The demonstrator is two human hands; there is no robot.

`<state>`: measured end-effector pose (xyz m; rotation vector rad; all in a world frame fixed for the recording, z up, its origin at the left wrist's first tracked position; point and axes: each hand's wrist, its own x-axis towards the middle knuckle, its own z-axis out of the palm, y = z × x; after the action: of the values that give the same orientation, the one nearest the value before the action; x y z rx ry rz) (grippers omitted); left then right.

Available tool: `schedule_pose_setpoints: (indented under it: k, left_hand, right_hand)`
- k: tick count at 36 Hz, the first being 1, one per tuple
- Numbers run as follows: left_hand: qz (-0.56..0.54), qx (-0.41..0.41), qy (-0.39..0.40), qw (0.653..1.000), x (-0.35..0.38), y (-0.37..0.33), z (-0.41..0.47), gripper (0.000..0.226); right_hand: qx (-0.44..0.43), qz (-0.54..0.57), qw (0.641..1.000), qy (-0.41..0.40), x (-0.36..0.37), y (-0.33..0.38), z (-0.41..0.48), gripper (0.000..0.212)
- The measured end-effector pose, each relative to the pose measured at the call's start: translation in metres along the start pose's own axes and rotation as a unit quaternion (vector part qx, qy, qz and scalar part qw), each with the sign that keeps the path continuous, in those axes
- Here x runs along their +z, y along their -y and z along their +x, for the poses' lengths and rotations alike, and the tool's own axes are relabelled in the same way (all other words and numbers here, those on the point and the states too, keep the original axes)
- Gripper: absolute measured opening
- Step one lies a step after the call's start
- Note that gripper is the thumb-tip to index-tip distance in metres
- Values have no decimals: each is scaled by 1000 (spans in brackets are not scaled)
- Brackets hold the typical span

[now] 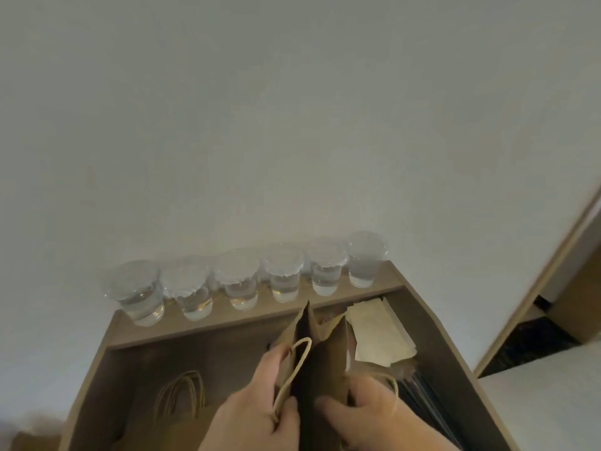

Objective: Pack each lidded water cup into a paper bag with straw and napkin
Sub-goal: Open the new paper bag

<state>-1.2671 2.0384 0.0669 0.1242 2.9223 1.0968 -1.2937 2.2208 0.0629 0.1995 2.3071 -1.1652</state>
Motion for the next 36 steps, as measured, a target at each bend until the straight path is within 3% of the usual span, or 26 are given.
schedule_pose_setpoints:
  k: [4,8,12,14,17,21,23,27,31,33,34,36]
  left_hand:
    - [-14,-17,38,999,9,-4,-8,72]
    - [-5,-58,38,998,-9,14,0,72]
    - [-22,-152,7,988,-36,43,9,66]
    - [-24,-171,-4,985,-47,50,8,61]
    - [-17,-174,-26,984,-62,46,7,59]
    - [11,-171,-65,983,-68,27,1,55]
    - [-23,-161,-55,985,-62,18,-2,56]
    - [-29,-130,-26,991,-38,9,-3,68]
    - [-3,-133,-16,991,-13,20,1,68]
    - [9,-137,-6,991,-4,24,5,65]
    - [14,-138,-4,990,-1,25,7,64]
    - [23,-145,1,989,4,24,12,63]
  right_hand:
    - [71,-6,997,32,-6,-5,15,21]
    - [58,-51,997,10,-32,-19,16,17]
    - [-4,-91,993,-74,-66,-35,2,26]
    - [12,-76,995,-64,-81,-38,-5,20]
    - [7,-62,997,-49,-96,-32,-7,28]
    - [-28,-63,991,-112,-99,-14,-12,50]
    - [-39,-72,994,-76,-94,-10,-5,43]
    - [-48,-119,990,52,-76,-14,13,55]
    - [-118,-235,948,179,-97,-8,11,67]
    - [-176,-208,934,232,-129,-2,7,67]
    - [-201,-172,937,228,-146,1,7,57]
    - [-250,-101,955,125,-176,9,21,32]
